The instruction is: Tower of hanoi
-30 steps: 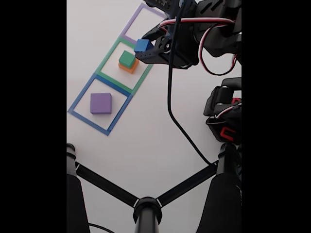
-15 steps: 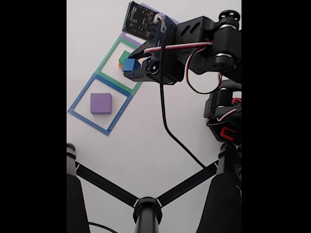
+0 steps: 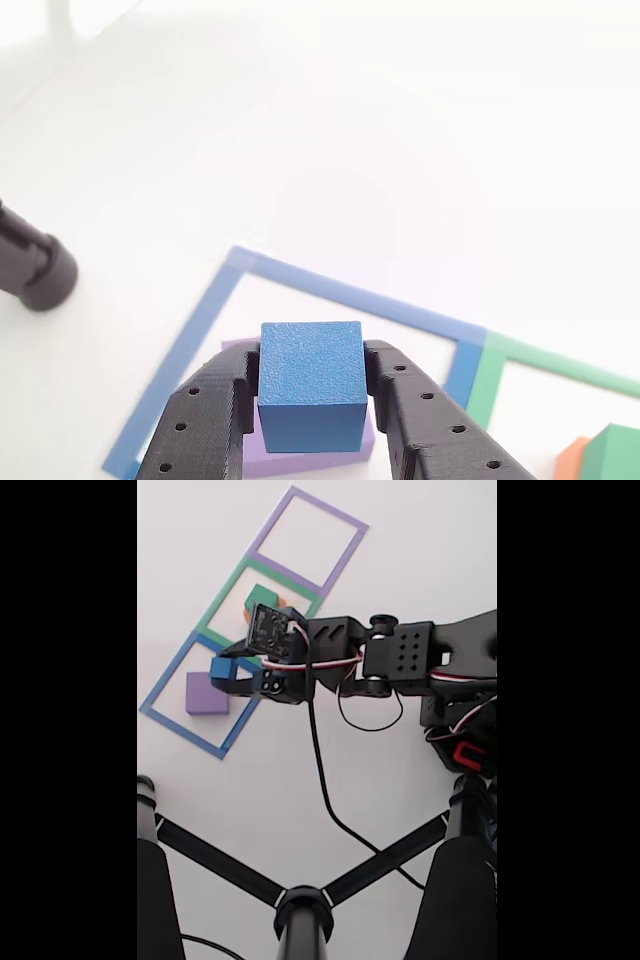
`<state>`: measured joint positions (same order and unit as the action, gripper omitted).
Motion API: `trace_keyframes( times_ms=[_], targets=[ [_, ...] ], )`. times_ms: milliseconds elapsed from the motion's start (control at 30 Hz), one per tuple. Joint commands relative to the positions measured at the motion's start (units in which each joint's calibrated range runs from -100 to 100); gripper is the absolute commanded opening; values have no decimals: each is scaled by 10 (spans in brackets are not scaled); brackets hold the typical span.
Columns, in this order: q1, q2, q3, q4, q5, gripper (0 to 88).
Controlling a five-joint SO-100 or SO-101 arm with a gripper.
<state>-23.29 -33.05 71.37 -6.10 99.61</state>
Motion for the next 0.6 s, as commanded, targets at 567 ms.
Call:
trace_keyframes(
  times_ms=[567],
  targets=[
    [-3, 423, -39, -499, 4, 31]
  ],
)
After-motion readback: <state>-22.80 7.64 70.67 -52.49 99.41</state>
